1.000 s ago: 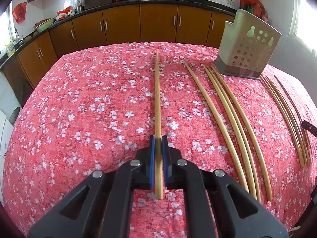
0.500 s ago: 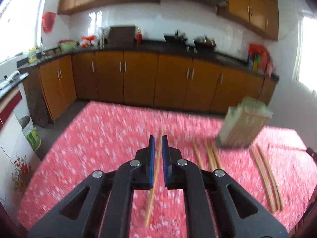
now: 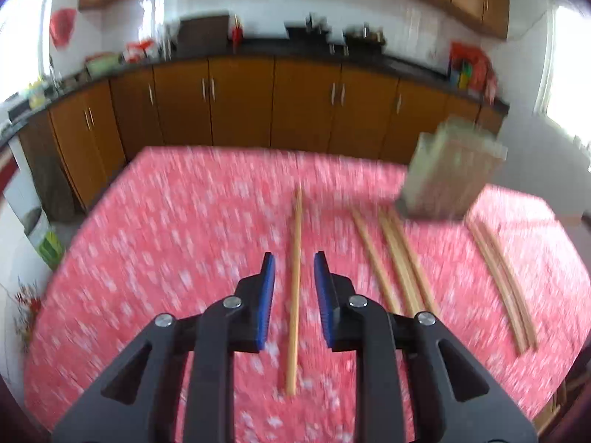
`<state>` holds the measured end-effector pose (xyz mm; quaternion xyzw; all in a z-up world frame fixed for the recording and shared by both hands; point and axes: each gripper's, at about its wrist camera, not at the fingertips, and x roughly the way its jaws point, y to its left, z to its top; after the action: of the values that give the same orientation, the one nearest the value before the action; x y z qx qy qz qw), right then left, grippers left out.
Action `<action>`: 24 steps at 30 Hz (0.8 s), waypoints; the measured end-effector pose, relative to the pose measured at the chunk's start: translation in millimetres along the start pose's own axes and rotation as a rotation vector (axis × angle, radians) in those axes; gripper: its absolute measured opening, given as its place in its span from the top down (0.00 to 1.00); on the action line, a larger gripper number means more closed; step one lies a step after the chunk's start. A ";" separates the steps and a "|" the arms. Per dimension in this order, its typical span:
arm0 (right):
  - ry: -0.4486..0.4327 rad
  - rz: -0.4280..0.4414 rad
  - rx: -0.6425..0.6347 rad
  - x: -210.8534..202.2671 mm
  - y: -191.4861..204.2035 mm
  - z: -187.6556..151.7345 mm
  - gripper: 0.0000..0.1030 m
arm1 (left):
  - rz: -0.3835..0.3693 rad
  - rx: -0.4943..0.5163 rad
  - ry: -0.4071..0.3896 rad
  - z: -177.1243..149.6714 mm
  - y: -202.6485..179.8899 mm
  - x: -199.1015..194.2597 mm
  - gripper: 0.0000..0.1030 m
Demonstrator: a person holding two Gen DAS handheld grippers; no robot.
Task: Organize utensils
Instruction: 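Lift both chopsticks upright and carry them above the perforated holder with both tools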
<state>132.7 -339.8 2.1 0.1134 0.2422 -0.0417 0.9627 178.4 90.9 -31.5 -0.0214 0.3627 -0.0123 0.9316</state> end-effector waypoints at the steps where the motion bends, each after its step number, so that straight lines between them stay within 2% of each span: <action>1: 0.002 0.001 0.000 0.2 0.9 -0.4 0.92 | 0.010 0.011 0.034 -8.5 -3.6 10.7 0.78; 7: 0.006 0.001 0.000 -0.7 1.6 -2.7 0.92 | 0.036 0.006 0.163 -34.4 -6.3 47.8 0.78; 10: 0.007 -0.001 0.003 0.0 0.5 -3.1 0.92 | 0.052 0.034 0.154 -39.5 -11.1 49.2 0.79; 13: 0.008 0.001 0.007 0.7 0.8 -4.1 0.92 | 0.053 0.035 0.152 -39.9 -11.7 49.7 0.92; 16: 0.007 0.005 0.007 0.0 1.6 -4.2 0.92 | 0.042 0.024 0.160 -37.0 -9.7 50.3 0.92; 19: -0.005 0.007 0.003 -3.6 2.0 -1.7 0.92 | 0.035 0.012 0.104 -26.4 -6.1 32.4 0.92; 24: -0.036 0.011 0.004 -11.2 1.4 4.4 0.92 | 0.028 -0.006 -0.082 10.1 0.1 -22.3 0.92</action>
<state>125.1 -339.2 11.4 0.1161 0.2242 -0.0391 0.9668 168.8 92.1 -9.0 -0.0199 0.3246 0.0026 0.9456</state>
